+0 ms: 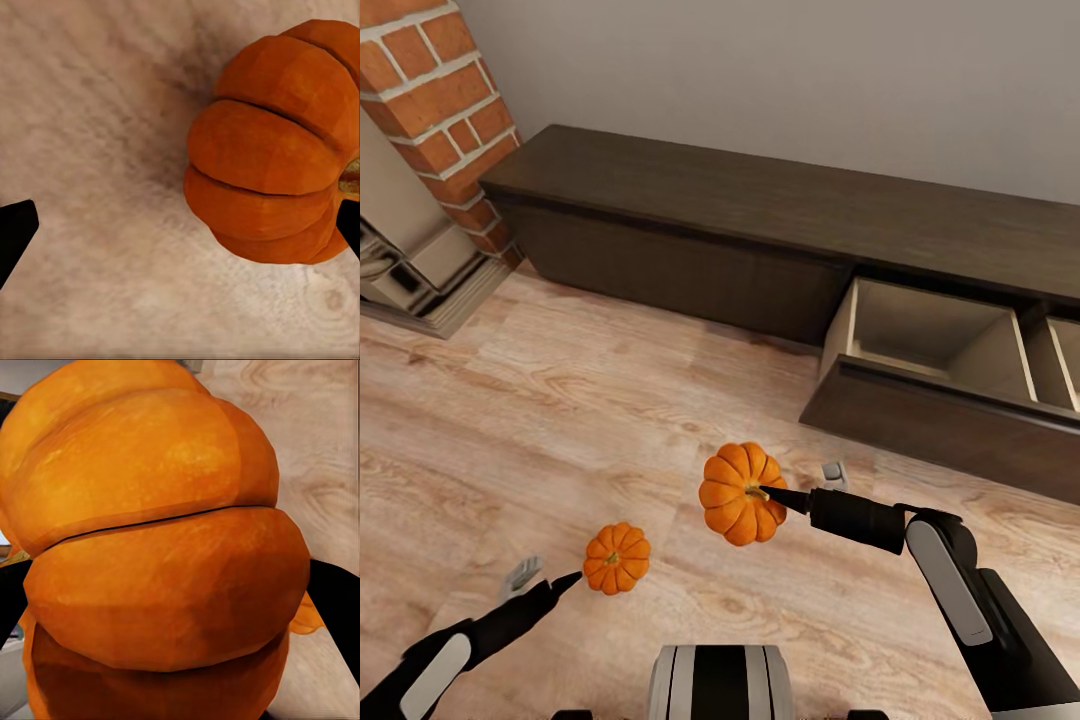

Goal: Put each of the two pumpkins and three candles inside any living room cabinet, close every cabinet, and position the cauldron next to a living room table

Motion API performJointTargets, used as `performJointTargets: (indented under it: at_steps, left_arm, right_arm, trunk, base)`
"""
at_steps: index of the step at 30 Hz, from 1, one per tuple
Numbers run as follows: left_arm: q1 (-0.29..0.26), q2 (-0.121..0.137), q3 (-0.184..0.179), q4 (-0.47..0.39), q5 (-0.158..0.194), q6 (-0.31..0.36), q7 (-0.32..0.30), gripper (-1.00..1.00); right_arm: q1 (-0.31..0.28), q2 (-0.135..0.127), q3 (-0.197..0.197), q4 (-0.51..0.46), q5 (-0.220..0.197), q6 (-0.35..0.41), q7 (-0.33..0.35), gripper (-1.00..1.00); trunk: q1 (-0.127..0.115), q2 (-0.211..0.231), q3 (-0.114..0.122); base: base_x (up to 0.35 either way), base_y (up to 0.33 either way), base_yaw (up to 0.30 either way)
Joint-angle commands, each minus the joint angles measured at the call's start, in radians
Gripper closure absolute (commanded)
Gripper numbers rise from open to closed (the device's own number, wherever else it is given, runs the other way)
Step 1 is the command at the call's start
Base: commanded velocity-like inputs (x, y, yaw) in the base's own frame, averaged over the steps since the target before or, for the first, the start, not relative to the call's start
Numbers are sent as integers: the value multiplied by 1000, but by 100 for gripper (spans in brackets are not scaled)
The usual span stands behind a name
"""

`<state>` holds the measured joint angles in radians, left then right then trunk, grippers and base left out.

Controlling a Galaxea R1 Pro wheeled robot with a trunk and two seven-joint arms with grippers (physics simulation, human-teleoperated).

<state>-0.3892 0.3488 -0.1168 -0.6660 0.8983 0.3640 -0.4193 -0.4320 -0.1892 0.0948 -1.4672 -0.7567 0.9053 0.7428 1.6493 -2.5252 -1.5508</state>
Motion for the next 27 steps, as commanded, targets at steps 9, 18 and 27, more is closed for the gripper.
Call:
performJointTargets:
  at_steps: [9, 18, 27]
  left_arm:
    - [0, -8, -11, -3, 8, -13, 2, -100]
    - [0, -8, -11, -3, 8, -25, 2, -100]
    - [0, -8, -11, -3, 8, -25, 2, -100]
  right_arm:
    - [-1, 0, 0, 4, -6, 6, 0, 100]
    - [-1, -1, 0, 4, -6, 6, 0, 100]
    - [-1, -1, 0, 4, -6, 6, 0, 100]
  trunk:
    - [0, -1, -5]
    - [0, -1, -5]
    - [0, -1, -5]
  base:
    - [0, 0, 0]
    - [0, -129, 0]
    - [50, -83, 0]
